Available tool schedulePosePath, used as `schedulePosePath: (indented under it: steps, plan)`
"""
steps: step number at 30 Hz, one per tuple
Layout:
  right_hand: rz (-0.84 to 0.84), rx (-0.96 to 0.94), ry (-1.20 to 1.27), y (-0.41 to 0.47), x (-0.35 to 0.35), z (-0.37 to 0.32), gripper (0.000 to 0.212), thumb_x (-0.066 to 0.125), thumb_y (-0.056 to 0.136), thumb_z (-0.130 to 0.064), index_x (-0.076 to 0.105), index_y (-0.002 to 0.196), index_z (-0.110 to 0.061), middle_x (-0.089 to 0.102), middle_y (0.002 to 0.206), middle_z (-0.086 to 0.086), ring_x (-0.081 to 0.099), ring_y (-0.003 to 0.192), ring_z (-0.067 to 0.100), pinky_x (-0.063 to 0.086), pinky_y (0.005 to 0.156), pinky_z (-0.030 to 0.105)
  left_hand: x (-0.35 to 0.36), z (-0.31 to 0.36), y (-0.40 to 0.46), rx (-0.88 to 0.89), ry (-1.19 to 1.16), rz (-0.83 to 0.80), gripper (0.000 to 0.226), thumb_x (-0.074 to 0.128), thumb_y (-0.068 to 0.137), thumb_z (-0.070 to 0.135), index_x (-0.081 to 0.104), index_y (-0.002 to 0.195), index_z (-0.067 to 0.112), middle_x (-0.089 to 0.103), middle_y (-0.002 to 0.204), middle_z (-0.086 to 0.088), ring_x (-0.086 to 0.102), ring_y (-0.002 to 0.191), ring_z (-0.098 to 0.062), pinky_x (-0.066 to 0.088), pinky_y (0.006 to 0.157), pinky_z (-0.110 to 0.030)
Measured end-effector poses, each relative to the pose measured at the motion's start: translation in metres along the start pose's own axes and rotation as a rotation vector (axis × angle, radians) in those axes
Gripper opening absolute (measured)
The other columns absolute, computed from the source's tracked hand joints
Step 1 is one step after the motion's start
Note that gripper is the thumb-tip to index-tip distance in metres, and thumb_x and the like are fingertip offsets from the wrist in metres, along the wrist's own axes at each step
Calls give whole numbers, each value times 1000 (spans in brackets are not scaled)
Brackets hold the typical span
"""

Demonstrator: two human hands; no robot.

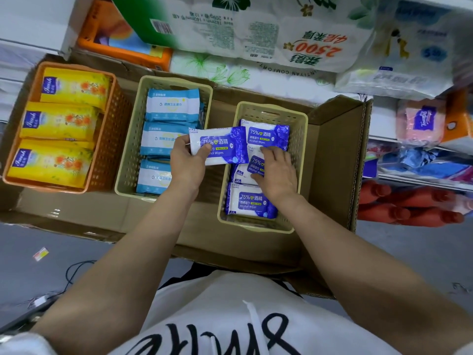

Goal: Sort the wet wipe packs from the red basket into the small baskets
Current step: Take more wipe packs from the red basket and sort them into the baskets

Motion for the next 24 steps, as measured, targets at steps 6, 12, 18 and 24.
schedulePosePath:
  steps: [6, 12, 18, 24]
  plan:
    - [-145, -148, -71, 7, 15, -11, 63, 70, 88, -26, 42, 145, -25, 47, 144, 0, 38, 132, 23, 40, 103, 42, 1, 0, -1, -10, 15, 2, 33, 70, 90, 25, 50, 115, 23, 65, 103, 7, 67, 90, -5, 51, 64, -14]
    - [122, 53, 386, 14, -42, 9, 42, 59, 97, -25, 52, 138, -19, 57, 136, 4, 48, 129, 21, 45, 104, 39, 14, 2, -2, -11, 17, -70, 29, 72, 88, 20, 53, 111, 21, 68, 103, 3, 68, 93, -9, 56, 76, -26]
    - [-243, -101, 433, 25, -61, -28, 40, 74, 86, -38, 64, 123, -27, 67, 119, -7, 60, 103, 4, 47, 78, 16, 61, 5, -19, -22, 16, -378, 32, 75, 84, 15, 58, 110, 19, 73, 103, 0, 72, 86, -9, 56, 64, -21]
    - [-287, 73, 446, 24, -58, 16, 23, 80, 81, -34, 63, 96, -30, 65, 100, -5, 65, 91, 12, 57, 80, 33, 60, 0, -18, 36, 135, -233, 22, 71, 88, 18, 57, 104, 20, 66, 97, 4, 66, 88, -8, 55, 68, -22]
Point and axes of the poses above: each hand's wrist, its own y-axis towards the middle knuckle, its own x-axis out of the palm, z = x × y, the point moved 10 cm from there along y, towards the middle knuckle
